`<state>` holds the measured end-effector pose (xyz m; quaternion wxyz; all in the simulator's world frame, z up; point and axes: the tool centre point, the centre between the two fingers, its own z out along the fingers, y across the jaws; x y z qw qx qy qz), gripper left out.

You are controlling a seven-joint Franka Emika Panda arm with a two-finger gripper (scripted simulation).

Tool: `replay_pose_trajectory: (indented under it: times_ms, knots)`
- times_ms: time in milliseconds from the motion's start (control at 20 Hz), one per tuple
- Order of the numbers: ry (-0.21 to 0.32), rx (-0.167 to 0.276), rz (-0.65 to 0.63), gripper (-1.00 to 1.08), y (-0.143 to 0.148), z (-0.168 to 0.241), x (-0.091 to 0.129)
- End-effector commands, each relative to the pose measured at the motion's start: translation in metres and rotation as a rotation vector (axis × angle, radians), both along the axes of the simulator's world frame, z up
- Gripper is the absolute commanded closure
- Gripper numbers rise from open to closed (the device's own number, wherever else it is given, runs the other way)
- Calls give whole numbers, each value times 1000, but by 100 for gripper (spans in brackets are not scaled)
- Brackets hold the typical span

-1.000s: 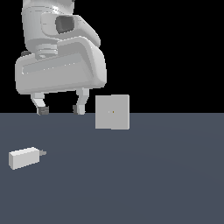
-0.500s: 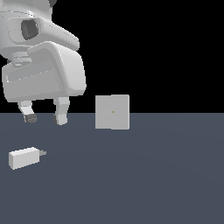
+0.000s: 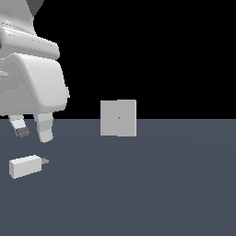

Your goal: Plug the charger into the wall socket.

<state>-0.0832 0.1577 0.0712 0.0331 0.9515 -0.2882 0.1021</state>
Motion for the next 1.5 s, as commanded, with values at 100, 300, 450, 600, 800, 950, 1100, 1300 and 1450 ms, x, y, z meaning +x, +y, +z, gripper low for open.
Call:
replay_pose_trajectory:
  times_ms: [100,300,450,600,800,950,1100,1300,1450]
  knots:
    - [-14,-6,-34,-92,7,-5,0]
    - [-22,-10,-52,-92,11,-8,1]
    - [-24,-11,-59,-92,13,-9,1]
    - [-23,-11,-57,-92,13,-9,1]
    - [-23,-11,-57,-92,13,-14,1]
    - [-23,-11,-58,-92,13,-23,1]
    - [-23,-11,-59,-92,12,-38,0]
    - [-23,-11,-60,-92,12,-53,0]
    - [-23,-11,-60,-92,13,-58,1]
